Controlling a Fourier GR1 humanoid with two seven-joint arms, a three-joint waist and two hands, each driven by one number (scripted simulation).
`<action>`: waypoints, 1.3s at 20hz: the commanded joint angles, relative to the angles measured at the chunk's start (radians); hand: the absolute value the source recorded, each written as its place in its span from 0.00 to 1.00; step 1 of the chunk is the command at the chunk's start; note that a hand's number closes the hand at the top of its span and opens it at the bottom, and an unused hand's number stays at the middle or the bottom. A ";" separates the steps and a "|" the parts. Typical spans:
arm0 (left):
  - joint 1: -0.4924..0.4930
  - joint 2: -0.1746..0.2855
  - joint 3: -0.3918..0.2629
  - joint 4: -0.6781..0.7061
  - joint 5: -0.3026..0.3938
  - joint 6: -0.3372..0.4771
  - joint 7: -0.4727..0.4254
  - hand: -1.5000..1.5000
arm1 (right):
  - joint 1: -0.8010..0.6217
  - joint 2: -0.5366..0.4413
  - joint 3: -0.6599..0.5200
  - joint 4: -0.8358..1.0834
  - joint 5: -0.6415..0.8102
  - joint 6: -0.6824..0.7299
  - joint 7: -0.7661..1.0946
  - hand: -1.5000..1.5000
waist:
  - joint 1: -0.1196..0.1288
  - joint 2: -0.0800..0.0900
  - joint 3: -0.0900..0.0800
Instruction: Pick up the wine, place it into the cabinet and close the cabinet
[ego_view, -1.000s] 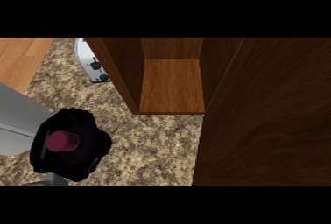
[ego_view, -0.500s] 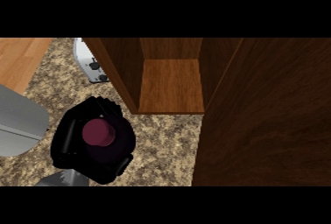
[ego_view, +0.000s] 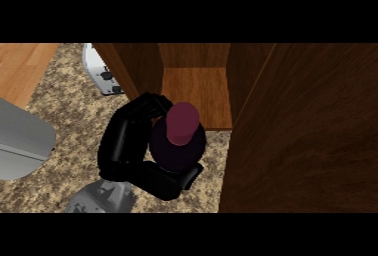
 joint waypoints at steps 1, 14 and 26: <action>-0.071 -0.001 0.000 0.016 -0.012 0.055 0.037 1.00 | 0.067 0.006 -0.015 -0.107 -0.083 0.015 0.010 0.00 | 0.002 0.000 0.000; -0.254 -0.001 -0.115 0.239 -0.023 0.279 -0.057 1.00 | -0.018 0.015 -0.005 -0.087 -0.058 0.002 0.045 0.00 | -0.001 0.002 0.000; -0.250 -0.001 -0.174 0.346 0.118 0.377 -0.184 1.00 | 0.100 0.008 0.006 -0.134 -0.074 0.049 -0.001 0.00 | -0.006 0.001 0.000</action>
